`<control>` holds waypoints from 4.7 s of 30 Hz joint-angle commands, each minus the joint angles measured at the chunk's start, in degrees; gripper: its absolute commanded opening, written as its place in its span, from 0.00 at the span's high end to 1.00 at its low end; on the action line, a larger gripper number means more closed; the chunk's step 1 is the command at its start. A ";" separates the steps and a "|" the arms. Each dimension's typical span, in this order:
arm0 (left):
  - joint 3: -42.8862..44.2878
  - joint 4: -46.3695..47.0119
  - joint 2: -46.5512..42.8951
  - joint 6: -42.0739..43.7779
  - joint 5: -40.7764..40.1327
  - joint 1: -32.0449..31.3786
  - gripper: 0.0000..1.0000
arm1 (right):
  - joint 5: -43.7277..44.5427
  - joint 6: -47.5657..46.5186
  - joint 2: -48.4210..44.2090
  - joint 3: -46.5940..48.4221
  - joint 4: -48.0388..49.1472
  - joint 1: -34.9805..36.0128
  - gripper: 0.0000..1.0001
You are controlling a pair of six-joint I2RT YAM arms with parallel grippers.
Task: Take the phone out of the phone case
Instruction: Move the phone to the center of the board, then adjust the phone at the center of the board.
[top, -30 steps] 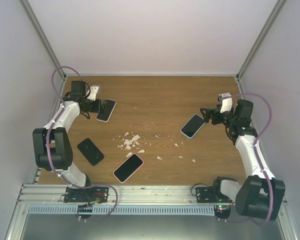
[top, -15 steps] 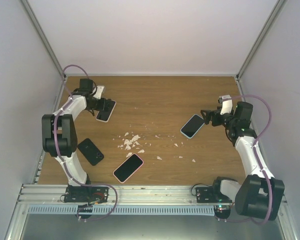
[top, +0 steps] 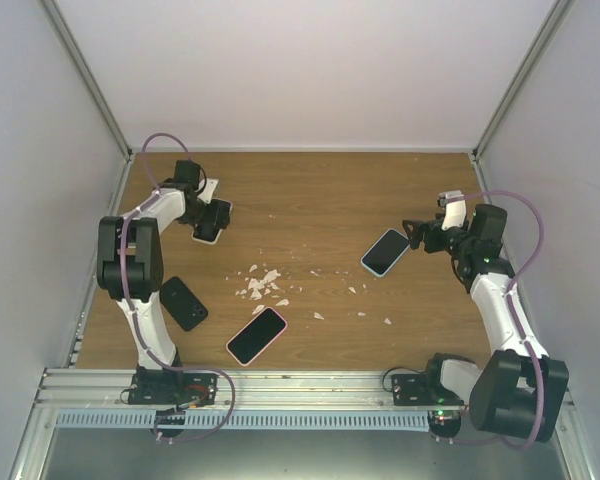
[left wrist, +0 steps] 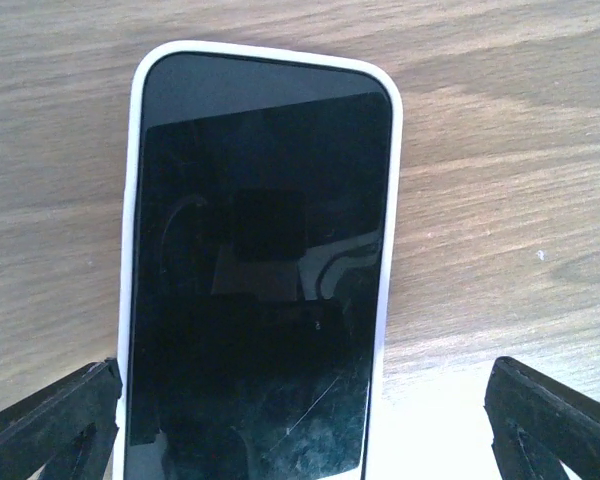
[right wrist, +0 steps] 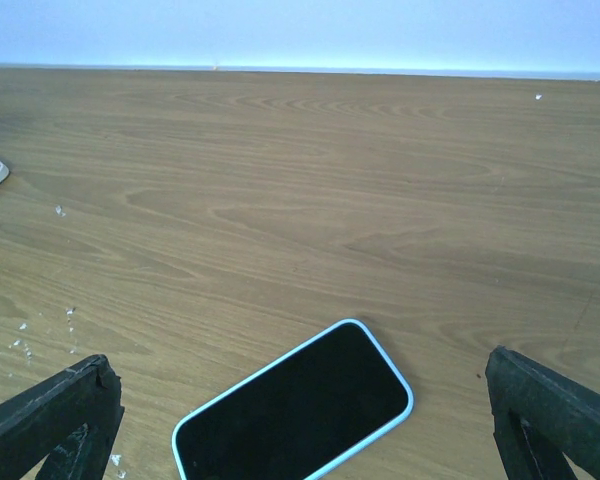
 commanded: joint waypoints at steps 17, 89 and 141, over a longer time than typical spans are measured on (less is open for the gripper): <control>6.38 -0.81 6.84 -1.14 -3.91 -0.90 0.01 | -0.29 -0.04 -1.01 -0.96 1.29 -0.65 0.00; -11.35 2.52 -12.62 36.86 2.70 -38.85 0.01 | -2.51 -17.32 11.25 15.87 -15.65 11.85 0.00; -22.91 19.51 -13.85 28.55 -14.62 -34.34 0.01 | 22.26 -29.50 40.07 19.31 -10.47 36.96 0.00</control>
